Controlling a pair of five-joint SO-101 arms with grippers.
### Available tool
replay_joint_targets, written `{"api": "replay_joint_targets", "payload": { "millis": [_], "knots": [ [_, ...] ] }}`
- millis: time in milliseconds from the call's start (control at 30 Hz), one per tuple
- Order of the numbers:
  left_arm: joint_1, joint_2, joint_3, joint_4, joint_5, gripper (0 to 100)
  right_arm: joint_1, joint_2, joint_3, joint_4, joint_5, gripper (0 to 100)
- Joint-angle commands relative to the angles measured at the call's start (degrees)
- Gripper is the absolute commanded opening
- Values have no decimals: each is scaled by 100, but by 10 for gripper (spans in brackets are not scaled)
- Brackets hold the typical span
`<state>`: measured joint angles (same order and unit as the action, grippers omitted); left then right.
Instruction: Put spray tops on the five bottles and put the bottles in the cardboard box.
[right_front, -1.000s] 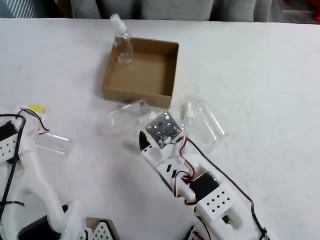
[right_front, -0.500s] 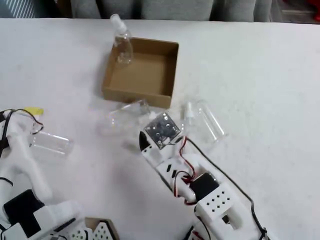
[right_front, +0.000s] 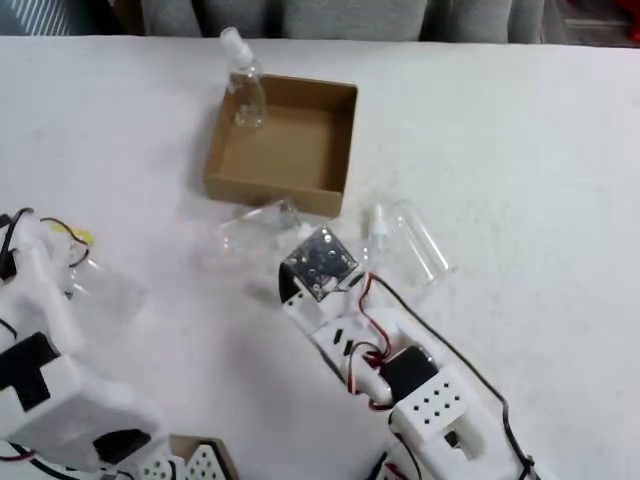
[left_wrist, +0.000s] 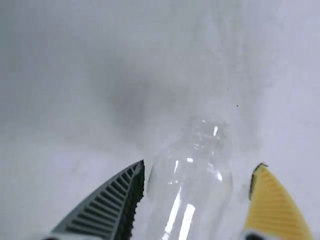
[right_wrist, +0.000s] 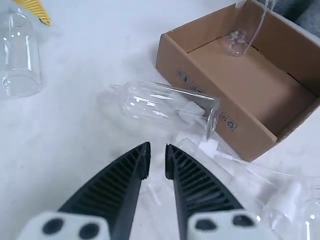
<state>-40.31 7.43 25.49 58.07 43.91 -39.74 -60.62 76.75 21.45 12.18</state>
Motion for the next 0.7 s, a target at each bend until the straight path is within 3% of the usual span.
{"api": "replay_joint_targets", "payload": {
  "millis": [0,467,533,667],
  "knots": [
    [66,215,-519,44,44,321,22,-119,-79,13,70,39],
    [391,312,-510,167,18,306,-101,-119,-62,13,79,39],
    [391,312,-519,158,18,238,-101,-119,-62,13,79,39],
    [391,312,-536,0,-53,10,-92,-119,-62,13,79,39]
  ]
}}
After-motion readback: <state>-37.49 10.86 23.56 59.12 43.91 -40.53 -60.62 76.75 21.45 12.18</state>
